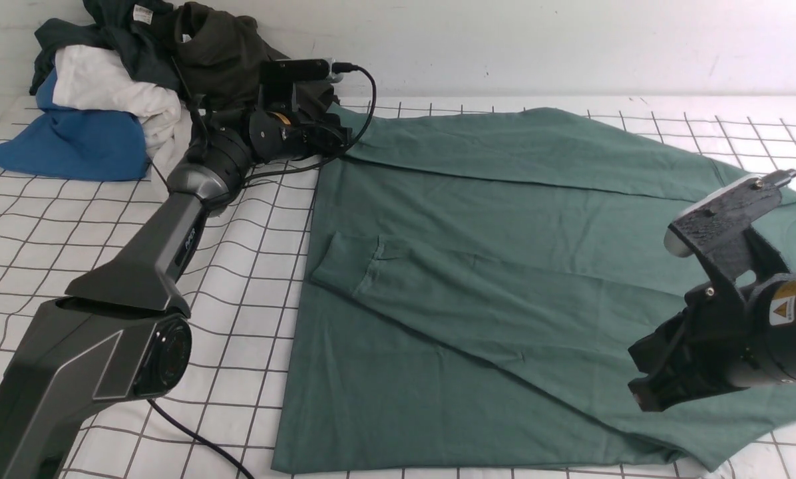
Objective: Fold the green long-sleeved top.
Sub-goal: Use the left arm to clamp the cuff farthest from it, then use the left arm to drag and drop the cuff onto the cuff closest to the left arm
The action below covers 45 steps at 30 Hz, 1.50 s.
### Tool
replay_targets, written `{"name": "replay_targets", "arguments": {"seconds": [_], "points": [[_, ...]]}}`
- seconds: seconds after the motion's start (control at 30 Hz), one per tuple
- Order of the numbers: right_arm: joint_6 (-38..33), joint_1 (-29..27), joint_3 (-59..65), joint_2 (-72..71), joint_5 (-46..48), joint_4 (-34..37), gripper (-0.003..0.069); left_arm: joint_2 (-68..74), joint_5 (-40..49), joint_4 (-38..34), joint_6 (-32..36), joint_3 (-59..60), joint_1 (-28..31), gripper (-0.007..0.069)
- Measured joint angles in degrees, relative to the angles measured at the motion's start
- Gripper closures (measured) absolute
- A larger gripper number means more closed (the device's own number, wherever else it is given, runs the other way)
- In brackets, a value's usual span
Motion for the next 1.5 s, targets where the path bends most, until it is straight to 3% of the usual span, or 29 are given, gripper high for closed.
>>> {"name": "replay_targets", "arguments": {"seconds": [0.03,0.07,0.1,0.13,0.2,0.43,0.9,1.03,1.33,1.5], "points": [[0.0,0.0,0.0,0.0,-0.1,0.0,0.0669,0.3,-0.4,-0.7,0.2,0.0,0.0,0.0299],[0.0,0.0,0.0,0.0,-0.1,0.0,0.0669,0.4,-0.8,-1.1,0.3,0.0,0.0,0.0336],[0.0,0.0,0.0,0.0,-0.2,0.0,0.0669,0.7,-1.1,-2.6,0.5,-0.1,0.2,0.0466],[0.0,0.0,0.0,0.0,-0.2,0.0,0.0669,0.8,-1.2,-3.8,0.7,-0.1,0.2,0.0532],[0.0,0.0,0.0,0.0,0.0,0.0,0.0669,0.8,-1.2,-5.6,1.7,-0.1,0.3,0.0592],[0.0,0.0,0.0,0.0,1.0,-0.1,0.0669,-1.9,4.8,-6.8,7.2,0.0,0.5,0.0601],[0.0,0.0,0.0,-0.3,1.7,-3.6,0.0669,-19.6,42.3,-5.1,8.4,-0.2,-0.9,0.0601],[1.3,0.0,0.0,-2.2,3.5,-7.6,0.0669,-22.1,43.0,-2.7,6.4,-0.2,-4.3,0.0601],[14.5,0.0,0.0,-14.8,14.9,-19.2,0.0669,-31.0,44.2,10.5,0.9,1.6,-15.0,0.0601],[19.3,0.0,0.0,-23.0,16.1,-24.3,0.0669,-44.1,43.7,14.4,-0.8,20.4,-18.0,0.0601]]}}
